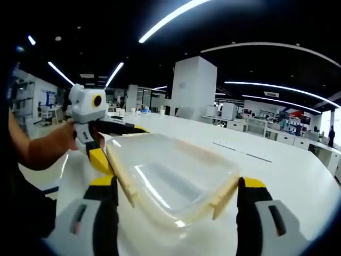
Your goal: Snap each plastic latch of the storage box into its locked position after aligning the lid with the box until every specified latch is closed and the lid sits flush.
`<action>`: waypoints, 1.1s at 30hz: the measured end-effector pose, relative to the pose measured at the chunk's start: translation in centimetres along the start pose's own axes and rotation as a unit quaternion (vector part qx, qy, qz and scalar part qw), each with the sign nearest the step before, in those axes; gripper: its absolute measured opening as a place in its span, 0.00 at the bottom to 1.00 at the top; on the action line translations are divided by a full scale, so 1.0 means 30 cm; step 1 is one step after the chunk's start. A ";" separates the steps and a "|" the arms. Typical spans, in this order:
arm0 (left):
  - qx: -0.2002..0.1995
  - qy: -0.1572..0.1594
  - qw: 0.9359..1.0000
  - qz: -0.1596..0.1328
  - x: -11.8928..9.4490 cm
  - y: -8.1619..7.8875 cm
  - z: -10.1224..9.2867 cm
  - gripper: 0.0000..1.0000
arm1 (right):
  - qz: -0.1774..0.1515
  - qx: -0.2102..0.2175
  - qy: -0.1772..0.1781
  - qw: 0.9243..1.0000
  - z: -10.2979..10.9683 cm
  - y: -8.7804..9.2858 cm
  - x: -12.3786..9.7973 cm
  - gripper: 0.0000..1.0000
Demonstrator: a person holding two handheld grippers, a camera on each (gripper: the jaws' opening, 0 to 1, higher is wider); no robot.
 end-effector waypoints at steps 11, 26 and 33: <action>-0.018 -0.002 1.000 0.000 0.001 -0.006 -0.006 0.90 | 0.011 0.006 -0.002 1.000 0.002 0.004 0.002 0.91; -0.016 -0.004 1.000 -0.017 -0.001 -0.008 -0.006 0.87 | 0.007 0.004 0.005 1.000 0.004 0.006 0.012 0.90; -0.019 -0.006 0.999 -0.029 -0.005 -0.006 -0.004 0.86 | 0.000 0.004 0.008 1.000 0.003 0.006 0.015 0.89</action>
Point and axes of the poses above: the point that each gripper's makers call its tool centre point, and the gripper's own axes: x roughly forward along the fingers, z roughly to its left, y roughly out of its underside, the point moved 1 cm from there along -x, roughly backward along the fingers, and after that the axes turned 5 degrees about -z, right-handed, at the moved point
